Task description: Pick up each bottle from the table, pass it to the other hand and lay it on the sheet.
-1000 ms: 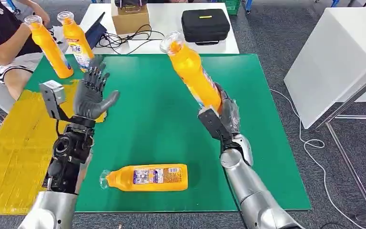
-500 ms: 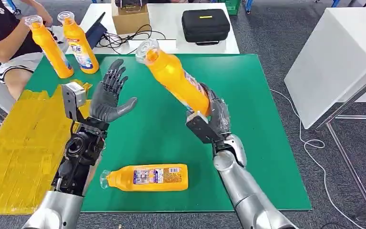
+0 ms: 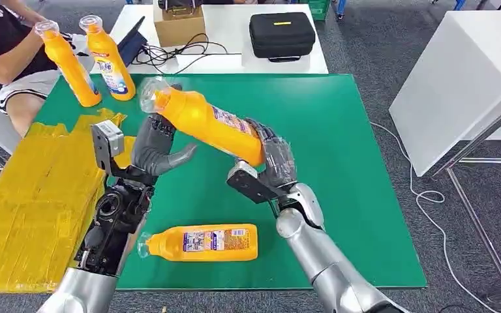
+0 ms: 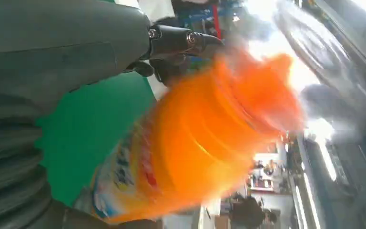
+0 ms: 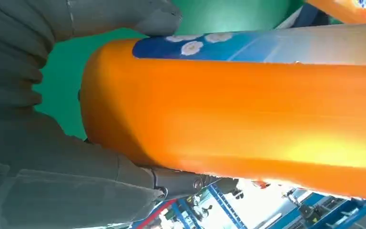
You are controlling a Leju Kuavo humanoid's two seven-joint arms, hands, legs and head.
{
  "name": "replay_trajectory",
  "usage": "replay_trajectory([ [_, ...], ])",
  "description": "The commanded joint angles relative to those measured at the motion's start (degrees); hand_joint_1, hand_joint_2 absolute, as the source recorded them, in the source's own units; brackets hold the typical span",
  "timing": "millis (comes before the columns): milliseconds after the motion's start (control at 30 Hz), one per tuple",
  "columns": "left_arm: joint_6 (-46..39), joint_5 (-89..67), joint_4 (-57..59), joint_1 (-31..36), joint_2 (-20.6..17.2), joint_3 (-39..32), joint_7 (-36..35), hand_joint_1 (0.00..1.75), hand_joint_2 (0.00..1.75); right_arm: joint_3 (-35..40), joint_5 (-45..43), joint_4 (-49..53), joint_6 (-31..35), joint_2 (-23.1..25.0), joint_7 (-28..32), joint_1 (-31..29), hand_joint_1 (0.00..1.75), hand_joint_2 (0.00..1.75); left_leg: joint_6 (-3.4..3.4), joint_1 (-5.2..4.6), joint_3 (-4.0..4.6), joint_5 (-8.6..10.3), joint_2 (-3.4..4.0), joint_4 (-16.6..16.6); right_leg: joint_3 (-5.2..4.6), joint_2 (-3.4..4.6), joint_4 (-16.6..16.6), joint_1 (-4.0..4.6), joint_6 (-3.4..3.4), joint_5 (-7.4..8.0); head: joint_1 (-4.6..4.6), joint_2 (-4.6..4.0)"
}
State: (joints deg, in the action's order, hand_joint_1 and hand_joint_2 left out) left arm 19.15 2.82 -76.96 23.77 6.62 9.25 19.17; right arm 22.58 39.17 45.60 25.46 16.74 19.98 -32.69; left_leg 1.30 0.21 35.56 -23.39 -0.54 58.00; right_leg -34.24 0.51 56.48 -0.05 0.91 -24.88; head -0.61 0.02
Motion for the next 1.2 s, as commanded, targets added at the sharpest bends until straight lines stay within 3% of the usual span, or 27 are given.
replay_trajectory([
  [33,-0.05,0.22,-0.73,0.67,-0.33,2.47,-0.51,0.00,1.75,2.20,0.03,-5.60,0.42,-0.50,0.11,-3.61,1.75,1.75,-0.05,0.01,-0.23,-0.09,0.04,-0.02,0.24,-0.03,-0.03,0.01,0.01,-0.08,0.00,0.00],
  [600,1.43,6.33,-6.87,-1.93,1.22,9.19,-1.52,0.00,1.75,5.58,5.52,-10.86,6.00,0.57,-2.78,-4.84,1.75,1.75,-0.02,0.03,-0.19,-0.08,-0.02,0.00,0.22,-0.11,-0.04,0.03,0.03,-0.08,0.00,0.00],
  [700,0.91,7.07,-4.27,-0.18,1.84,9.82,-2.16,0.00,1.75,7.14,7.15,-9.12,6.74,0.85,-1.04,-3.70,1.75,1.75,-0.06,0.04,-0.46,-0.18,-0.12,0.00,0.54,-0.25,-0.07,0.05,0.06,-0.20,0.00,0.00],
  [833,0.30,9.08,-0.80,2.12,1.46,9.18,-2.24,0.00,1.75,11.72,9.23,-4.32,3.52,0.85,2.26,-0.48,1.75,1.75,-0.06,0.04,-0.20,-0.07,-0.05,-0.02,0.24,-0.13,-0.05,0.04,0.00,-0.09,0.00,0.00],
  [1200,-0.13,9.95,3.00,4.28,0.74,8.51,-3.32,0.00,1.75,14.60,8.99,-1.42,3.92,0.83,4.21,0.49,1.75,1.75,-0.07,0.05,-0.37,-0.15,-0.02,0.01,0.39,-0.16,-0.04,0.08,0.03,-0.16,0.00,0.00],
])
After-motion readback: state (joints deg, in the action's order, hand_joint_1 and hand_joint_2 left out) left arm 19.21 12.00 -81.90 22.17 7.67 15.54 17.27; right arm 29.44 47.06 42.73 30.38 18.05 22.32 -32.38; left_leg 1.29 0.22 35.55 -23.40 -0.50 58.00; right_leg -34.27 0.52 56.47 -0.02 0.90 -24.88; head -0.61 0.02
